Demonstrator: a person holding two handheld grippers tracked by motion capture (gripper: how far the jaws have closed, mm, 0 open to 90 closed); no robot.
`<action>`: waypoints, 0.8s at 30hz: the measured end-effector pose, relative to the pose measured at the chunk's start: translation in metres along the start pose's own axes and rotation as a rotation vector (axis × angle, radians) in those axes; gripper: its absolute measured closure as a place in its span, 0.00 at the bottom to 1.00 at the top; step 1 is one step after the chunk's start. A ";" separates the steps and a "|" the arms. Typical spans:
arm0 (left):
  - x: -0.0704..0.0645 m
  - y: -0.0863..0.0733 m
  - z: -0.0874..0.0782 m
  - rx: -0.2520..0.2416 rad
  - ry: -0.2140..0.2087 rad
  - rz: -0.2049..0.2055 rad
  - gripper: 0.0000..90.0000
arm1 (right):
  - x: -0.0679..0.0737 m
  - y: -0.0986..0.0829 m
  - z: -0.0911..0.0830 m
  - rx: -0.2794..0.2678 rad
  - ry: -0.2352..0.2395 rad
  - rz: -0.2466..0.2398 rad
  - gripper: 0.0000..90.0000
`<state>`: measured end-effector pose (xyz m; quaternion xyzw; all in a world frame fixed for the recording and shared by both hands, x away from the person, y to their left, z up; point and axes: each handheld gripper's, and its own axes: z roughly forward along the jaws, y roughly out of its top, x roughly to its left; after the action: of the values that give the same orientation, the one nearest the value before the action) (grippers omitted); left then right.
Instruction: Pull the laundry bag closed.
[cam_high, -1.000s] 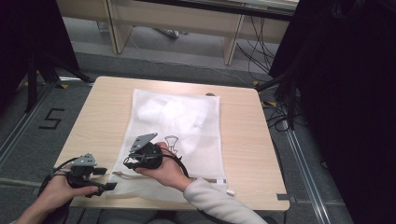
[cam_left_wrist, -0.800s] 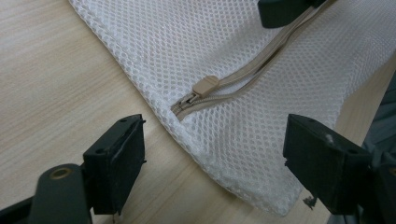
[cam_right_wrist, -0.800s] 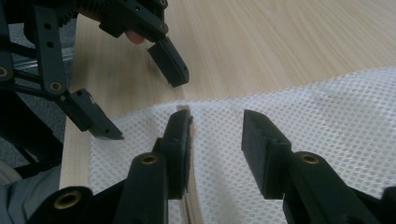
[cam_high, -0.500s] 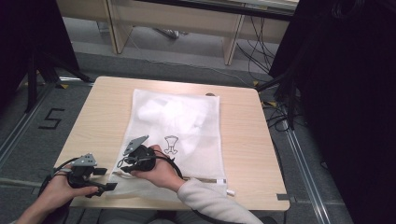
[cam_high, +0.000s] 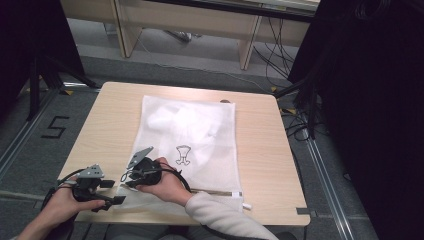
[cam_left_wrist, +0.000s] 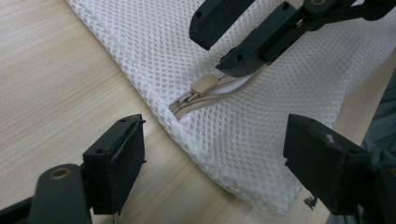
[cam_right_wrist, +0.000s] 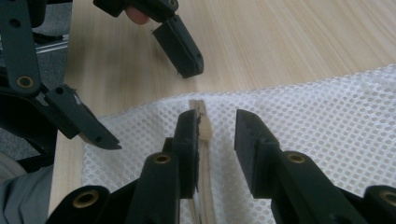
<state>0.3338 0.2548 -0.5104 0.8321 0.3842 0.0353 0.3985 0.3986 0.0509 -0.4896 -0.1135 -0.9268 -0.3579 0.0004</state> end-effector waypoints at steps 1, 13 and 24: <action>0.000 0.000 0.000 -0.001 -0.005 -0.003 0.23 | 0.000 0.000 0.001 -0.007 0.005 -0.001 0.79; 0.000 0.000 0.000 -0.002 0.000 -0.006 0.23 | 0.000 0.002 0.013 0.029 0.008 -0.006 0.80; 0.000 0.000 0.000 0.000 0.001 -0.008 0.23 | -0.002 0.002 0.020 0.048 0.017 -0.007 0.85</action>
<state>0.3337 0.2548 -0.5106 0.8305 0.3876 0.0341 0.3986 0.4027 0.0652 -0.5037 -0.1072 -0.9355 -0.3366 0.0097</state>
